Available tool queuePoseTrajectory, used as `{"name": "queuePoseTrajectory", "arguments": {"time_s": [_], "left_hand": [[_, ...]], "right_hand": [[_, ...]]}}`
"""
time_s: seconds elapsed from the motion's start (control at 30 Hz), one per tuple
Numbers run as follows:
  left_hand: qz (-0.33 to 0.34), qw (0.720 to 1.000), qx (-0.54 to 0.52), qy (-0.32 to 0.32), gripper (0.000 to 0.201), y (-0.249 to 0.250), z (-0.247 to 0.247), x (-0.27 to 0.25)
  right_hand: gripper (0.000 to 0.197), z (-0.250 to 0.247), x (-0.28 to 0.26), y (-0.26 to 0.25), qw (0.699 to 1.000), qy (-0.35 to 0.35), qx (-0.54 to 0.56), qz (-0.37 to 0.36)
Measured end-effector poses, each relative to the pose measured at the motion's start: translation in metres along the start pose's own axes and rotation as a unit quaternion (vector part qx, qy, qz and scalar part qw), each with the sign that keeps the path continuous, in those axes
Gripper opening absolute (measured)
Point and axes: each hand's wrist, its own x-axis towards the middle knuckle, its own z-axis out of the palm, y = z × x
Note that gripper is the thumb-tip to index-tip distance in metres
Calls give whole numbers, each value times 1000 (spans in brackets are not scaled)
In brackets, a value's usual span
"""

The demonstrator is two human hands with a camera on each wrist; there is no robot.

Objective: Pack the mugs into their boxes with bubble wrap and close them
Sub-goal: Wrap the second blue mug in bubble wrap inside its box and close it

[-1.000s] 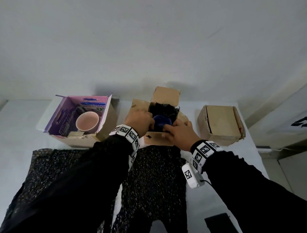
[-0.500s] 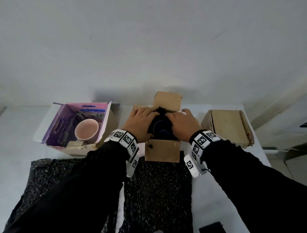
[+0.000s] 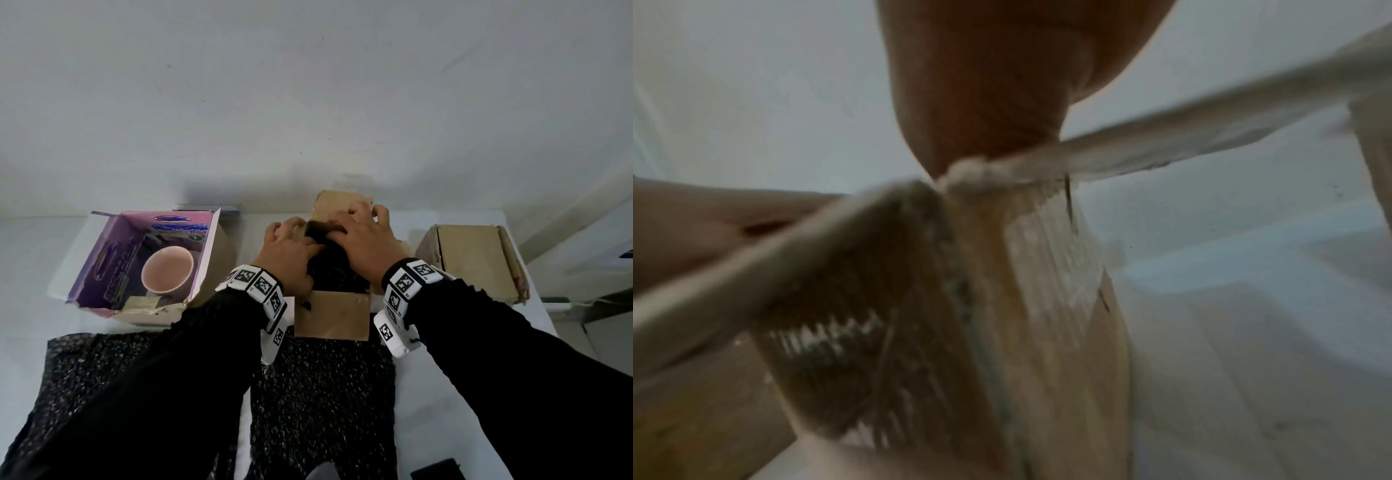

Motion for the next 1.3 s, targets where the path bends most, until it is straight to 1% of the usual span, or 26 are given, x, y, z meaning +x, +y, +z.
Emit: {"name": "queuePoseTrajectory", "arguments": {"time_s": [0.07, 0.13, 0.2, 0.23, 0.3, 0.4, 0.47, 0.57, 0.67, 0.7, 0.73, 0.8, 0.83, 0.87, 0.9, 0.97, 1.1, 1.17, 1.23, 1.3], "left_hand": [[-2, 999, -3, 42, 64, -2, 2, -2], [4, 995, 0, 98, 61, -5, 5, -5], [13, 989, 2, 149, 53, -7, 7, -8], [23, 985, 2, 172, 44, -7, 7, -10], [47, 980, 2, 195, 28, -3, 10, -13], [82, 979, -41, 185, 32, 9, 20, -19], [86, 978, -71, 175, 37, 15, 29, -25], [94, 981, -47, 164, 55, 19, 35, -27], [100, 979, -27, 174, 57, 17, 35, -27], [94, 978, -21, 185, 56, 17, 36, -28], [86, 977, -25, 196, 55, 16, 39, -29], [65, 973, -58, 212, 57, 17, 43, -32], [54, 971, -80, 217, 57, 18, 44, -32], [45, 969, -99, 220, 56, 19, 44, -32], [43, 968, -112, 220, 53, 19, 44, -31], [51, 969, -107, 218, 48, 19, 44, -30], [64, 974, -56, 210, 46, 22, 40, -28], [55, 976, -39, 208, 48, 27, 38, -30], [26, 978, -20, 207, 50, 32, 36, -31], [0, 982, 2, 191, 50, 37, 31, -35]], "right_hand": [[23, 2, -1, -1, 1000, -2, -24, 2], [17, 1, 0, -3, 998, -15, -65, 10], [16, 0, 2, -7, 992, -15, -126, 21], [17, -1, 2, -9, 989, -14, -142, 23], [19, -3, 1, -12, 989, -14, -145, 22], [22, -7, -4, -9, 993, -11, -113, 23], [23, -7, -11, -6, 995, -21, -91, 19], [32, -8, -25, -4, 994, -68, -86, 20], [37, -10, -31, -2, 994, -85, -53, 42], [38, -11, -33, -3, 995, -76, -40, 50], [39, -13, -35, -3, 997, -52, -25, 56], [42, -13, -45, -4, 998, 18, 33, 54], [43, -11, -52, -5, 996, 42, 72, 39], [44, -9, -59, -7, 994, 47, 101, 15], [44, -6, -66, -9, 993, 37, 115, -12], [43, -1, -75, -11, 993, 2, 112, -47], [41, 6, -82, -9, 996, -39, 70, -43], [34, 5, -81, -12, 996, -58, 61, -37], [27, 5, -81, -17, 996, -63, 59, -22], [22, 3, -84, -23, 998, -34, 52, -9]]}}
